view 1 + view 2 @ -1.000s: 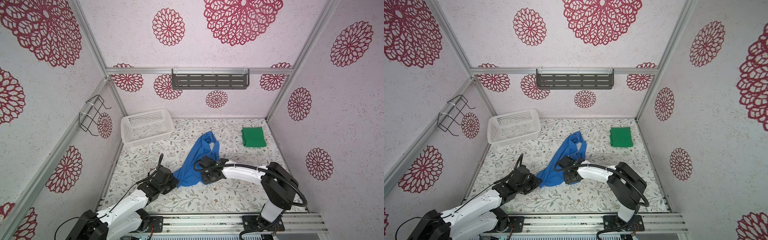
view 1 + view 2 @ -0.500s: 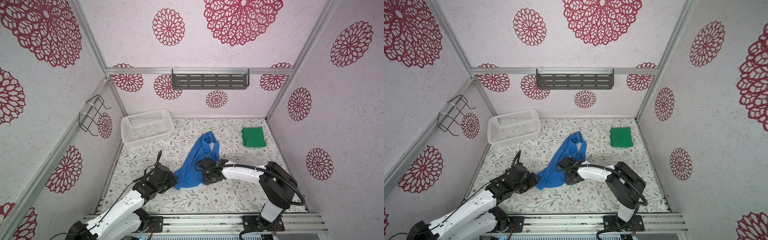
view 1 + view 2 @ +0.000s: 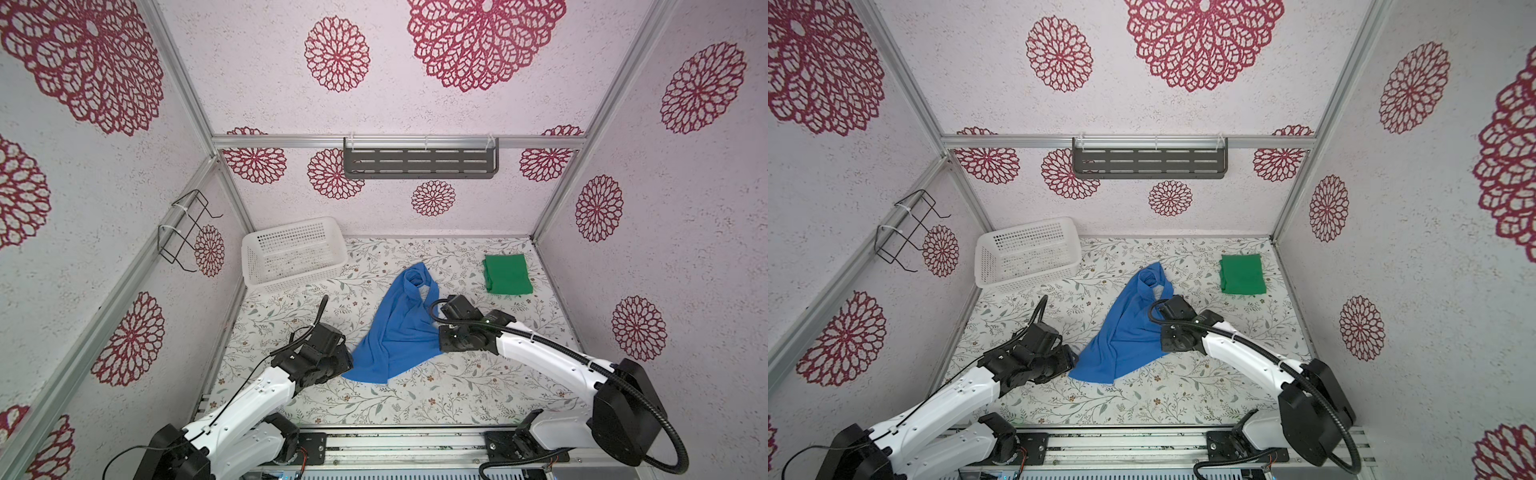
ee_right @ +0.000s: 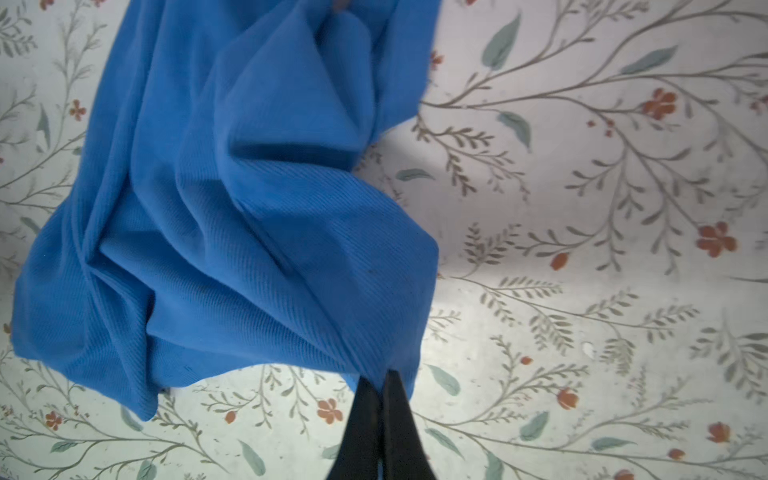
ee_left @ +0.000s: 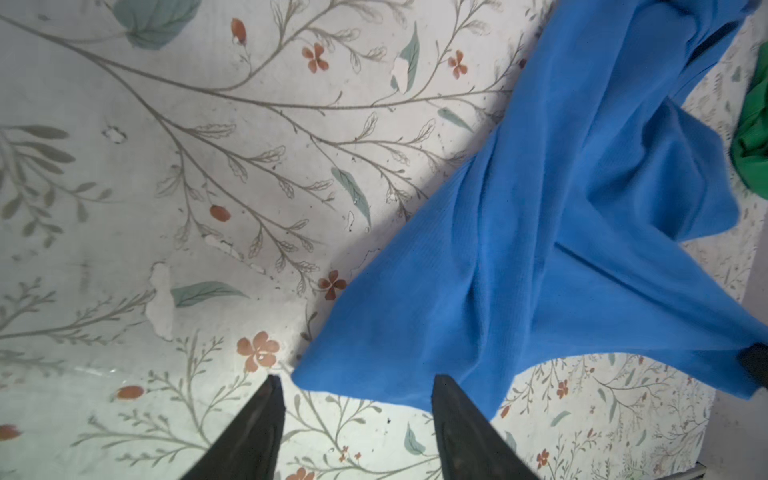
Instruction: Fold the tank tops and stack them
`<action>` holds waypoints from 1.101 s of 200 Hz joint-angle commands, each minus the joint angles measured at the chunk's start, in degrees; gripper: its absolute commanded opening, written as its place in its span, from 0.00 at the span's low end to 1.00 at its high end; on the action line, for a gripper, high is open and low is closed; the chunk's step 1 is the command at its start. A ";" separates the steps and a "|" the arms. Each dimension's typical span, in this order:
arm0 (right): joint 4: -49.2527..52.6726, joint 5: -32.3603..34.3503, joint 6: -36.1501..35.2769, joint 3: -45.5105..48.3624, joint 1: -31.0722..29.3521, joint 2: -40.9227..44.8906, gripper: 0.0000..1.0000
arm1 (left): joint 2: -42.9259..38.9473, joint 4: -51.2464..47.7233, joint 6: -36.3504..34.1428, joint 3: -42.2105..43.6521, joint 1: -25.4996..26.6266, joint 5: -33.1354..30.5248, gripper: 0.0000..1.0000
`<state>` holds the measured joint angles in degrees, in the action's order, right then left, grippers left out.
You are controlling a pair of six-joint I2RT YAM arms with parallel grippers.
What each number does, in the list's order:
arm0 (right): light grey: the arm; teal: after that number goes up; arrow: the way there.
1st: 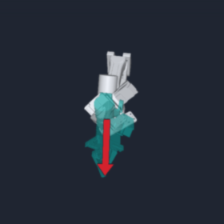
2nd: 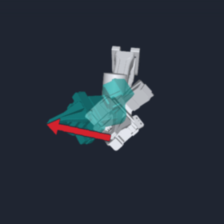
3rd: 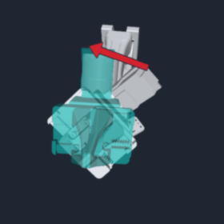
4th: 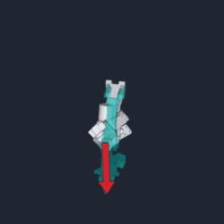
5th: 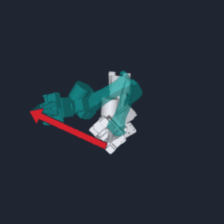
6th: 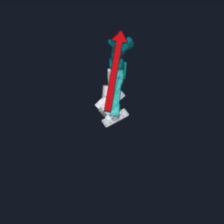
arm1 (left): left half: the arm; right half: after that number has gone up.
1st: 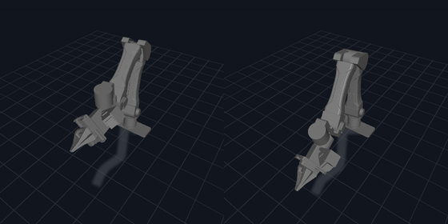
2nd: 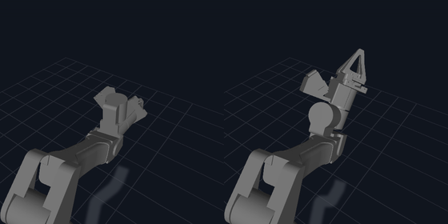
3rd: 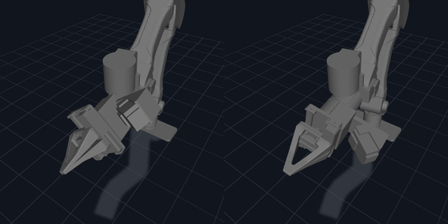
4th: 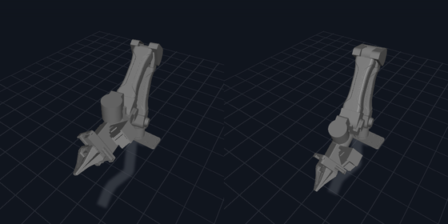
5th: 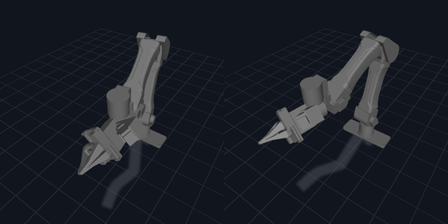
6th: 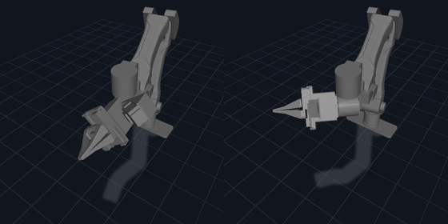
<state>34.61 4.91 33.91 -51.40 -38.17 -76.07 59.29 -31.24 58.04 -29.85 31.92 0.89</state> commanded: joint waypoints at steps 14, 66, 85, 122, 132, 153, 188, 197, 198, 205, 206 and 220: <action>0.54 0.30 -3.93 7.12 10.21 4.05 0.00 | 4.16 3.68 -1.16 -1.09 0.42 1.47 0.60; -5.31 -2.37 -3.52 9.30 11.41 2.03 0.00 | 10.93 7.09 -0.25 -2.13 3.98 2.42 0.56; -6.16 -2.41 -3.89 9.21 11.54 1.32 0.00 | 12.39 7.64 0.72 -2.18 6.07 3.61 0.53; -6.98 -2.43 -4.67 8.77 11.70 -0.45 0.00 | 13.41 9.84 5.23 -0.51 11.39 6.55 0.49; -7.25 -2.53 -4.83 8.68 11.70 -0.81 0.00 | 14.10 10.46 6.28 0.11 12.46 6.67 0.48; -7.95 -2.83 -4.96 8.77 11.81 -1.49 0.00 | 15.68 15.32 8.74 1.27 13.79 7.73 0.42; -8.24 -2.76 -5.08 8.95 11.79 -1.38 0.01 | 21.30 11.17 5.75 -6.90 16.29 6.14 0.10; -8.09 -2.24 -5.17 9.12 11.83 -1.15 0.00 | 22.84 8.49 4.23 -9.80 17.13 5.53 0.04; -8.08 -2.17 -5.17 9.16 11.82 -1.12 0.01 | 23.04 8.22 4.03 -10.11 17.21 5.44 0.03; -7.94 -1.57 -5.25 9.34 12.09 -0.89 0.00 | 23.80 6.37 2.95 -12.09 17.74 4.87 0.00; -7.91 -1.52 -5.26 9.40 12.12 -0.86 0.00 | 23.91 6.11 2.82 -12.39 17.78 4.81 0.00; -8.04 -0.88 -5.22 10.44 13.59 -0.09 0.00 | 23.88 2.64 0.92 -15.72 18.60 2.69 0.00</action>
<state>26.61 2.61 29.54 -41.06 -26.37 -77.58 82.94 -22.63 62.83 -40.12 48.71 7.01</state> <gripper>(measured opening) 0.048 0.047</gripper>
